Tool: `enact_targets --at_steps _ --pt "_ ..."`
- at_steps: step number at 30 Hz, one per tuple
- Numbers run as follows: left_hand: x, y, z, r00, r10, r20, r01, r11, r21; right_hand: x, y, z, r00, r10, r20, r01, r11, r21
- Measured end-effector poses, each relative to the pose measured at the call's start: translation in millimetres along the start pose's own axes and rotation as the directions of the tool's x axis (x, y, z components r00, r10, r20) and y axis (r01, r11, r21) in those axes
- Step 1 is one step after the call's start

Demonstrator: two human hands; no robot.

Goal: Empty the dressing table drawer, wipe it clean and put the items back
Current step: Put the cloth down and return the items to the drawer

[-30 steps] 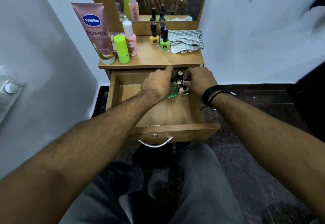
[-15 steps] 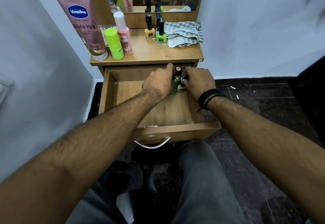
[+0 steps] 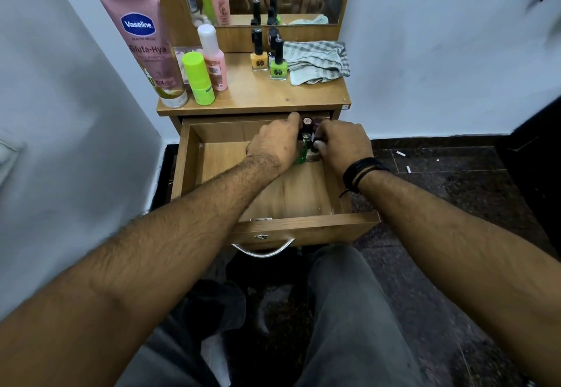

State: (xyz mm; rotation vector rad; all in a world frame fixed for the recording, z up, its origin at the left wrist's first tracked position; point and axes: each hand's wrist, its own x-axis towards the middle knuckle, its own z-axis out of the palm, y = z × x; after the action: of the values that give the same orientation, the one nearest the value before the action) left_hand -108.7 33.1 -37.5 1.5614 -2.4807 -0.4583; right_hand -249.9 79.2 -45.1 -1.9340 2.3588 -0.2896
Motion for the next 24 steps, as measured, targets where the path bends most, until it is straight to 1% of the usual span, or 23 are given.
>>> enact_targets --at_steps 3,7,11,13,15,17,20,21,24 --pt "-3 -3 -4 0.999 0.019 -0.029 -0.02 1.0 -0.002 -3 0 -5 1.0 0.012 0.006 -0.012 1.0 -0.001" --pt "-5 -12 -21 0.993 0.077 -0.086 -0.076 0.997 0.023 -2 -6 -21 0.999 -0.003 -0.039 0.004 1.0 0.008" --pt "6 -20 -50 0.971 0.128 -0.204 -0.121 0.992 0.047 11 -20 -45 0.993 -0.051 -0.108 0.054 0.998 0.029" --pt "16 -21 -68 0.959 0.125 -0.254 -0.113 0.992 0.06 23 -32 -57 0.988 -0.048 -0.148 0.063 0.993 0.099" --pt "27 -20 -85 0.951 0.133 -0.278 -0.109 0.989 0.1 39 -44 -68 0.983 -0.009 -0.181 0.045 0.98 0.194" --pt "40 -17 -102 0.947 0.151 -0.284 -0.103 0.978 0.179 55 -56 -77 0.982 0.012 -0.19 0.034 0.971 0.238" --pt "61 -12 -128 0.945 0.201 -0.257 -0.122 0.949 0.292 77 -69 -86 0.984 -0.012 -0.179 0.057 0.968 0.245" --pt "68 -10 -135 0.952 0.197 -0.233 -0.118 0.942 0.313 83 -72 -87 0.985 -0.021 -0.171 0.061 0.97 0.235" --pt "88 -7 -149 0.98 0.126 -0.154 -0.066 0.935 0.349 99 -79 -87 0.99 -0.049 -0.13 0.075 0.976 0.203"
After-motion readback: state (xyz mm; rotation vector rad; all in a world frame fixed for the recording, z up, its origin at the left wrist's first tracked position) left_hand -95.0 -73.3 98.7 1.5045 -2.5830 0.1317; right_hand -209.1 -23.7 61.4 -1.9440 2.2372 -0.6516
